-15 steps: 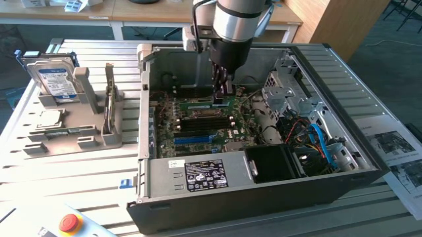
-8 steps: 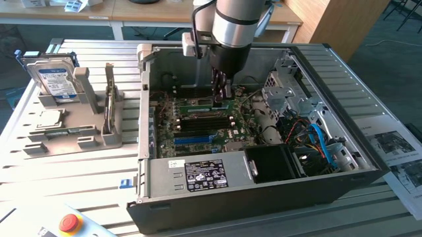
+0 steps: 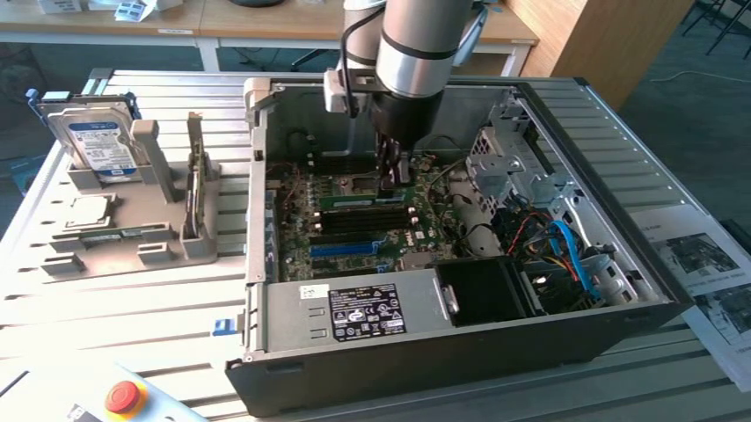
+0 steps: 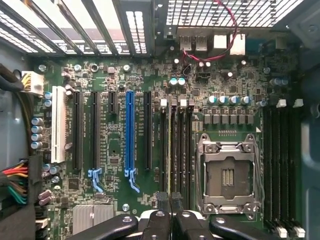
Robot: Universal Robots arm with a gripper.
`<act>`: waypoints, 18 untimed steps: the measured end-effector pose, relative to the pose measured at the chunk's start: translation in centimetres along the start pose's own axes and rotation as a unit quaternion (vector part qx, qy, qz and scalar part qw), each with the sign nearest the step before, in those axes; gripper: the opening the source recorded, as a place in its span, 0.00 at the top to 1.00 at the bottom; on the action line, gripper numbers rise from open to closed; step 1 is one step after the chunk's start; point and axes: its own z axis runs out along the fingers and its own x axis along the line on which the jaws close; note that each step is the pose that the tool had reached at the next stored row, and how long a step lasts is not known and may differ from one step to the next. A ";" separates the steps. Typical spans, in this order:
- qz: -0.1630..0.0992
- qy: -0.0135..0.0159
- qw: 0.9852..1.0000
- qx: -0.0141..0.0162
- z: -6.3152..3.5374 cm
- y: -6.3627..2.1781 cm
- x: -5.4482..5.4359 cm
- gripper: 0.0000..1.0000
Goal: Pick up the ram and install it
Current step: 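Insert the ram into the slot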
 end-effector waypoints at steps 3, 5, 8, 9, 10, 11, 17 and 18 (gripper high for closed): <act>0.000 0.000 1.000 0.000 0.45 0.00 0.0 0.89; 0.000 0.000 1.000 0.000 0.63 0.00 0.0 0.89; 0.000 0.000 1.000 0.000 0.63 0.00 0.0 0.89; 0.000 0.000 1.000 0.000 0.63 -0.01 0.0 0.89; 0.000 0.000 1.000 0.000 0.63 -0.07 0.0 0.89; 0.000 0.000 1.000 0.000 0.63 -0.21 0.0 0.89; 0.000 0.000 1.000 0.000 0.68 -0.52 0.0 0.89; 0.000 0.000 1.000 0.000 0.80 -0.53 0.0 0.89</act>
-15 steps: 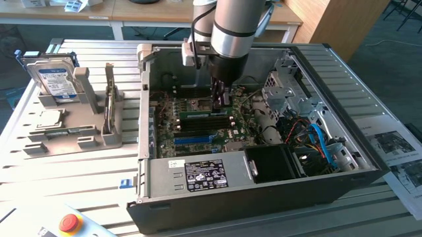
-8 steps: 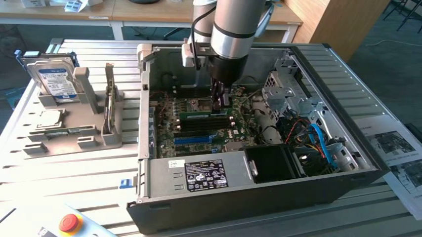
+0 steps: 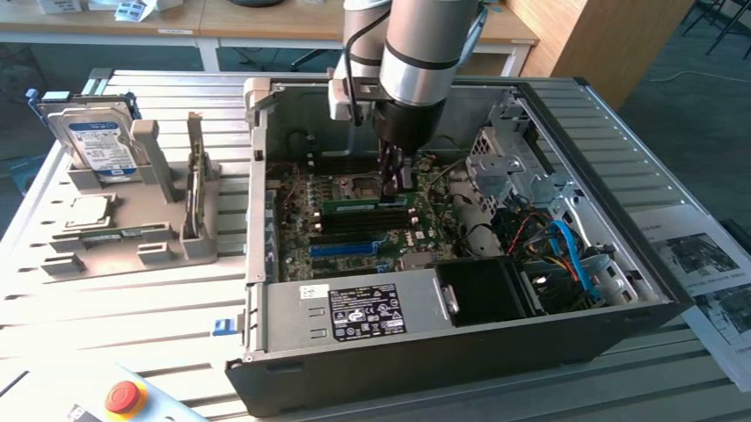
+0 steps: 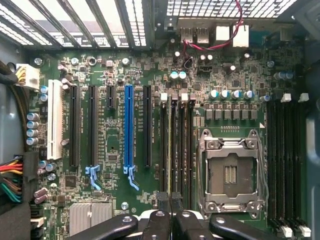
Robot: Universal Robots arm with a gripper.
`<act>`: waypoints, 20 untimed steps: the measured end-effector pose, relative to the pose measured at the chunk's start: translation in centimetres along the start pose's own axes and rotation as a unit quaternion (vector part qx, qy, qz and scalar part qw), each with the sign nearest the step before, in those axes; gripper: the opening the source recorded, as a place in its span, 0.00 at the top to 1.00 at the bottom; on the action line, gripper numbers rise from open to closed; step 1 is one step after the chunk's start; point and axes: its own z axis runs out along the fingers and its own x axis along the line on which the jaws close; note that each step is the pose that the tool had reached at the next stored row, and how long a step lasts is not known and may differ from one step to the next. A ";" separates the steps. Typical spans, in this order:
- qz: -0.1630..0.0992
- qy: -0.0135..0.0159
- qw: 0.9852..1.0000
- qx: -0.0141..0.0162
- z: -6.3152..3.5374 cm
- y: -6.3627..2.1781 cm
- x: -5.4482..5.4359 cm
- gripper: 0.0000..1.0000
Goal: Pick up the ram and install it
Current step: 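Insert the ram into the slot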
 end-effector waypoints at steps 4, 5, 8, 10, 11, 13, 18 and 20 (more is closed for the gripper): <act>0.000 0.000 1.000 0.002 0.61 -0.02 0.0 0.89; 0.000 0.000 1.000 0.002 0.75 -0.02 0.0 0.89; 0.000 0.000 1.000 0.002 0.92 -0.02 0.0 0.89; 0.000 0.000 1.000 0.002 0.93 -0.02 0.0 0.89; -0.001 0.000 1.000 0.002 0.93 -0.02 0.0 0.89; -0.004 0.000 1.000 0.002 0.94 -0.04 0.0 0.89; -0.006 0.000 1.000 0.002 0.94 -0.05 0.0 0.89; -0.006 0.000 1.000 0.002 1.06 -0.06 0.0 0.89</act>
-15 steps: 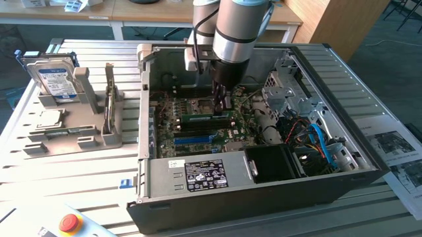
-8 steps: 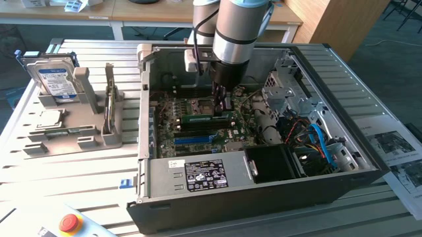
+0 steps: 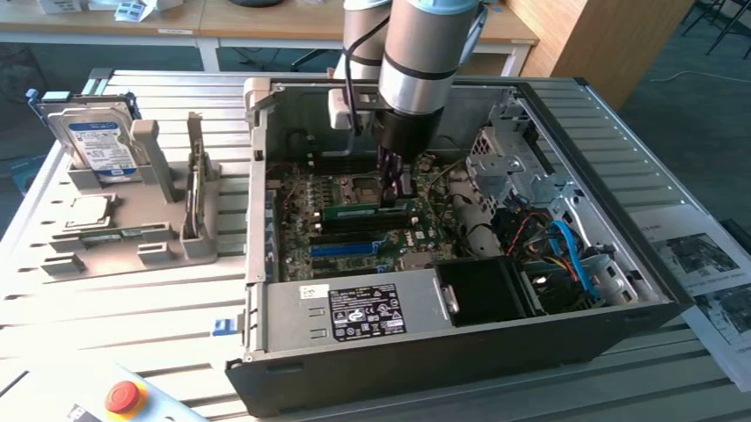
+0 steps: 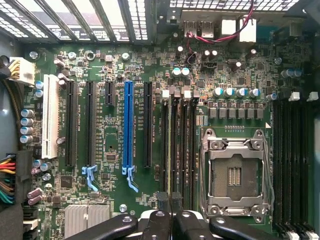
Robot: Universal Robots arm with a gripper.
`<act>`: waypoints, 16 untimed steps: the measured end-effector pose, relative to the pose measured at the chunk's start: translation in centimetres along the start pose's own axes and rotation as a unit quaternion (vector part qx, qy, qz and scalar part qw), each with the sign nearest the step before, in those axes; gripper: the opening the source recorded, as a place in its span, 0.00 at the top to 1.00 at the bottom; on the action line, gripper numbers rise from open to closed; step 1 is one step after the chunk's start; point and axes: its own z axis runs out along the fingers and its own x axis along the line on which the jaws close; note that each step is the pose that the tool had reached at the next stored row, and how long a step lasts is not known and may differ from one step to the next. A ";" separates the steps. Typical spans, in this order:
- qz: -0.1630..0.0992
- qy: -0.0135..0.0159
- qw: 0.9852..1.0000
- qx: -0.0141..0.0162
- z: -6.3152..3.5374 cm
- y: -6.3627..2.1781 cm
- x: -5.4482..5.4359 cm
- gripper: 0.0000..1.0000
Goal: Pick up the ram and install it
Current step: 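Insert the ram into the slot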
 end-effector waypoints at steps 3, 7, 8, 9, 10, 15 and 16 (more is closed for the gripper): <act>0.000 0.000 1.000 0.000 0.23 0.00 0.0 0.89; 0.000 0.000 1.000 -0.001 0.23 -0.01 0.0 0.89; 0.000 0.000 1.000 -0.002 0.23 -0.05 0.0 0.89; 0.000 0.000 1.000 -0.003 0.23 -0.08 0.0 0.89; 0.000 0.000 1.000 -0.005 0.23 -0.12 0.0 0.89; 0.000 0.000 1.000 -0.006 0.23 -0.18 0.0 0.89; 0.000 0.000 1.000 -0.007 0.23 -0.19 0.0 0.89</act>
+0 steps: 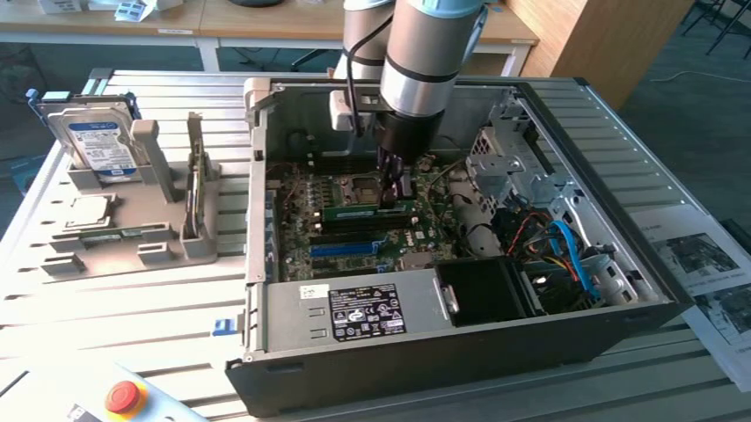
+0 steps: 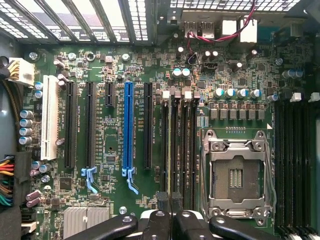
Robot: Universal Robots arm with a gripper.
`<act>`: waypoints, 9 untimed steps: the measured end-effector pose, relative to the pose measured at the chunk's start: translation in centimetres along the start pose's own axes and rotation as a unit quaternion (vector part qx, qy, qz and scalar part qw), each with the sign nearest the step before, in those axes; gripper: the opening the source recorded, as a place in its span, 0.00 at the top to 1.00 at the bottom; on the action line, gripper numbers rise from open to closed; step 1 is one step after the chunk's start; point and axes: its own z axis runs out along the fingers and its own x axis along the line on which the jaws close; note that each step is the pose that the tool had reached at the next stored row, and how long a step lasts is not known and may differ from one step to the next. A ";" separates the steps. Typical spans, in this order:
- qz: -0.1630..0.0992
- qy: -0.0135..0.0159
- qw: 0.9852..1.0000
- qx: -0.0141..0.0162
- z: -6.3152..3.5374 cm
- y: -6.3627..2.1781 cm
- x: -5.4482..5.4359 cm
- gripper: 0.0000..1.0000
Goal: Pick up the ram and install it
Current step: 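Insert the ram into the slot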
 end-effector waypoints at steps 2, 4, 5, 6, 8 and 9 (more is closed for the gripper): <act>0.000 0.000 1.000 0.000 0.01 -0.18 0.0 0.89; 0.000 0.000 1.000 0.000 0.02 -0.29 0.0 0.89; 0.000 0.000 1.000 0.000 0.02 -0.29 0.0 0.89; 0.000 0.000 1.000 0.000 0.02 -0.29 0.0 0.89; 0.000 0.000 1.000 0.000 0.11 -0.29 0.0 0.89; 0.000 0.000 1.000 0.000 0.15 -0.29 0.0 0.89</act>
